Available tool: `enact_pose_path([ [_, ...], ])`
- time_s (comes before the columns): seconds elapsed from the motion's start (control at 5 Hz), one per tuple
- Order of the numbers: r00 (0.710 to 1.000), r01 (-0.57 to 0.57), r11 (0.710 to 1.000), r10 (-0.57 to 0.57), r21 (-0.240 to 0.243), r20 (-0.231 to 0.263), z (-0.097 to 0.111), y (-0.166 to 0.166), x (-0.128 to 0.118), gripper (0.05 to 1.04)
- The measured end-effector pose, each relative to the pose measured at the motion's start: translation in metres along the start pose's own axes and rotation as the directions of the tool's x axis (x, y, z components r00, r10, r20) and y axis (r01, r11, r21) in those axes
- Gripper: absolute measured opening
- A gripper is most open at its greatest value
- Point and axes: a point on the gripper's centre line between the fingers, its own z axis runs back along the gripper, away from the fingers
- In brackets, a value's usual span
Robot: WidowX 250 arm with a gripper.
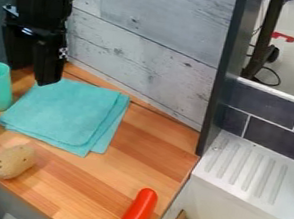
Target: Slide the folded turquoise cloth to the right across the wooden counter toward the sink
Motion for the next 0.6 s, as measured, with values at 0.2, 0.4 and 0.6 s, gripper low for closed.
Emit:
enact_pose_path([
  [0.2,1.0,-0.002,1.0,0.001,-0.011,-0.022,-0.006,0.0,0.001,1.002],
  [0.4,0.999,-0.022,1.0,0.022,0.007,-0.028,-0.02,0.013,0.022,1.002],
  [0.6,0.999,-0.041,0.995,0.039,0.086,0.025,-0.028,0.024,0.043,1.002],
])
